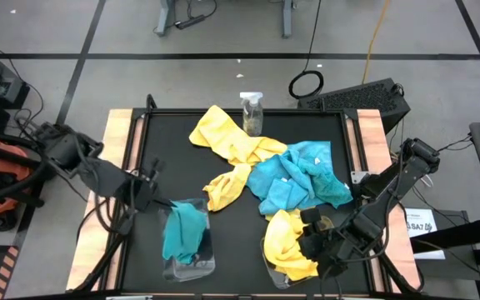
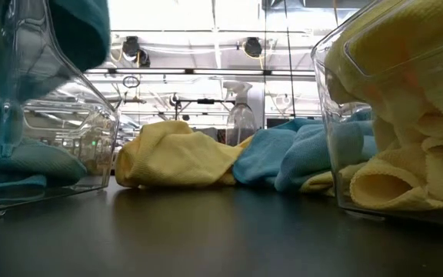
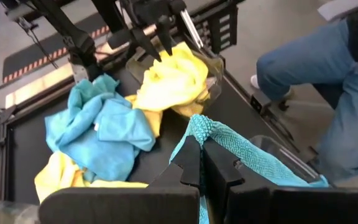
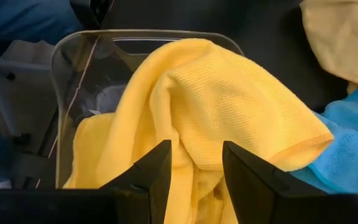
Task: Sort microfiber towel by color & place in baskets
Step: Put the blue microfiber towel into the left transparent bin
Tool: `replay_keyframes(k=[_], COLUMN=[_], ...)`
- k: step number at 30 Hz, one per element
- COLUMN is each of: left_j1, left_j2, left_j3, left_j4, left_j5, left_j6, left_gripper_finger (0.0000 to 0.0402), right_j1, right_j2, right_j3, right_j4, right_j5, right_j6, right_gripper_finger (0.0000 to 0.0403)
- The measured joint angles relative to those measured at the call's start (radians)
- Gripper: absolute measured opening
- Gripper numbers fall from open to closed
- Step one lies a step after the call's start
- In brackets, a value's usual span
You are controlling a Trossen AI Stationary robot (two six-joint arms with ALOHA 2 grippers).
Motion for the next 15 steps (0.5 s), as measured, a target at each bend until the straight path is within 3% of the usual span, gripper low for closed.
replay_keyframes(k=[15], left_j1=[0.0], left_j2=[0.169], left_j3=[-0.001], left_j4=[-0.217], left_j5=[0.006], left_j6=[-0.155], left_gripper_finger=[0.0], right_j1=[0.003], right_j2=[0.0], right_j3=[0.0], right_j4=[0.002], right_j5=[-0.003], right_j6=[0.014], right_gripper_finger=[0.0136])
